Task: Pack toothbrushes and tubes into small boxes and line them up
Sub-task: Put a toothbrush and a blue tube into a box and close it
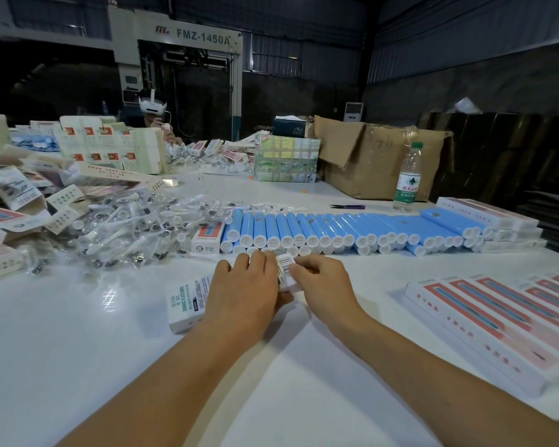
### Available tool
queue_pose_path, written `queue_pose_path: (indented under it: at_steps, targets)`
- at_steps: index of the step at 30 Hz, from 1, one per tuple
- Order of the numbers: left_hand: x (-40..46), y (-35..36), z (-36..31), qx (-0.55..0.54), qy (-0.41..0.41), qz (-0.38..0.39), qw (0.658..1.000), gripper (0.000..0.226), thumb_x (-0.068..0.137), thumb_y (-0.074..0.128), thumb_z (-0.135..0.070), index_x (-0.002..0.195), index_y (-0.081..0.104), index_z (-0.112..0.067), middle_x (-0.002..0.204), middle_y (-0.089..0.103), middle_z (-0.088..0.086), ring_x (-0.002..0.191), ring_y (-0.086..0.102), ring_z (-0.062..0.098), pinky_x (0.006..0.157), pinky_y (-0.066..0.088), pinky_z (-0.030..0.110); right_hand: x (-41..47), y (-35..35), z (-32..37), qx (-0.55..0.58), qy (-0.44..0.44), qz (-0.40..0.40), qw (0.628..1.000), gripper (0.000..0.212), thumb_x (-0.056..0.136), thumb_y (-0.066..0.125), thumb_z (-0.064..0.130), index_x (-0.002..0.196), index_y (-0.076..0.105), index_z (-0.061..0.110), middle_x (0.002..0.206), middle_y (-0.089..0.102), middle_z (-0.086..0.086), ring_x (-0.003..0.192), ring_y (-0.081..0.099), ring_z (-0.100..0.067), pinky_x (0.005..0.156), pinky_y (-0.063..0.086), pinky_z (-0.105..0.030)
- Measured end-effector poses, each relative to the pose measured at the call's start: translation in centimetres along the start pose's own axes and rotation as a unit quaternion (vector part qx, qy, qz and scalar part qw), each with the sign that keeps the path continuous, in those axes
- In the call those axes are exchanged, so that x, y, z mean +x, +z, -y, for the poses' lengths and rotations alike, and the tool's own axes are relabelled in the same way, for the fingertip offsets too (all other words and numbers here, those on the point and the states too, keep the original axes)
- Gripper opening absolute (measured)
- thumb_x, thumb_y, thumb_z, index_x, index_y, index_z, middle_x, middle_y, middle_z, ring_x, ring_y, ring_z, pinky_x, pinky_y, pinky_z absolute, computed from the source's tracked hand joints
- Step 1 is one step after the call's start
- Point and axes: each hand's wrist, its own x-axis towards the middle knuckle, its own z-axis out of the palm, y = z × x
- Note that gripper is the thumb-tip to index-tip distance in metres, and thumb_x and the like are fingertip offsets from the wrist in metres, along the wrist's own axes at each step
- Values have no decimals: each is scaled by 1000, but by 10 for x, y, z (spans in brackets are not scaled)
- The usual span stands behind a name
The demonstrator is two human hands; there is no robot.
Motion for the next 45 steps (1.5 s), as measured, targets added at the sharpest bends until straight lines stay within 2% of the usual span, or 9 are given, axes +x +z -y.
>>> queue_pose_path:
  at_steps: [5,8,14,19,25,30,36,40,45]
  targets:
    - [-4,1,-3,14,8,3,1000,65,95,26,-60,137,22,-10,130,41,5,115,41,24,88,32,38,-2,-2,3,74,39,30,996,29,88,56,6,59,61,10,49,47,9,50,39,-6,50,34,-18]
    - [-4,0,-4,7,-3,6,1000,66,95,25,-61,137,23,-11,130,41,5,116,41,24,88,32,37,-2,-5,1,51,23,53,997,21,88,56,11,81,63,-8,66,51,-8,61,41,-18,53,34,-26]
    - [4,-9,1,-54,-72,-19,996,73,91,29,-65,144,20,-15,138,40,2,123,40,22,92,34,35,10,-20,3,96,33,-117,988,48,86,65,41,129,50,27,119,48,3,95,51,-5,81,44,-20]
    - [1,-9,-7,-42,-32,-26,998,63,95,31,-57,140,21,-14,133,41,2,119,41,21,89,33,34,4,-8,11,495,278,133,813,37,77,68,30,102,67,2,95,71,-16,78,67,-25,68,54,-34]
    - [-1,-9,-17,-37,-3,-25,999,57,99,38,-42,141,20,-8,133,38,7,119,39,25,92,32,35,0,4,3,193,37,8,980,15,92,51,7,78,53,2,70,56,-10,64,54,-24,58,46,-34]
    - [-2,-13,-19,-30,-7,-21,999,44,98,35,-23,138,24,-8,130,40,7,115,40,24,91,32,35,-6,7,-1,-34,-85,-5,996,28,98,38,19,71,40,23,65,48,6,59,42,-9,56,34,-26]
    - [-3,-7,-11,-29,7,-31,999,57,99,32,-45,142,18,-9,131,39,5,117,39,24,93,31,35,-6,5,3,149,18,62,987,33,100,38,28,117,60,9,111,67,-11,101,64,-20,92,51,-41]
    - [-2,-2,-6,-31,16,-45,998,68,97,27,-58,143,16,-10,134,39,4,118,39,23,94,32,34,-2,-2,5,286,77,94,951,34,97,36,6,125,55,-2,83,68,-8,68,67,-13,57,54,-25]
    - [2,-2,-2,-43,4,-58,997,74,93,25,-63,146,19,-12,137,39,2,121,40,20,94,32,32,1,-5,5,335,90,73,935,31,98,35,5,115,60,2,104,68,-20,95,68,-30,78,56,-45]
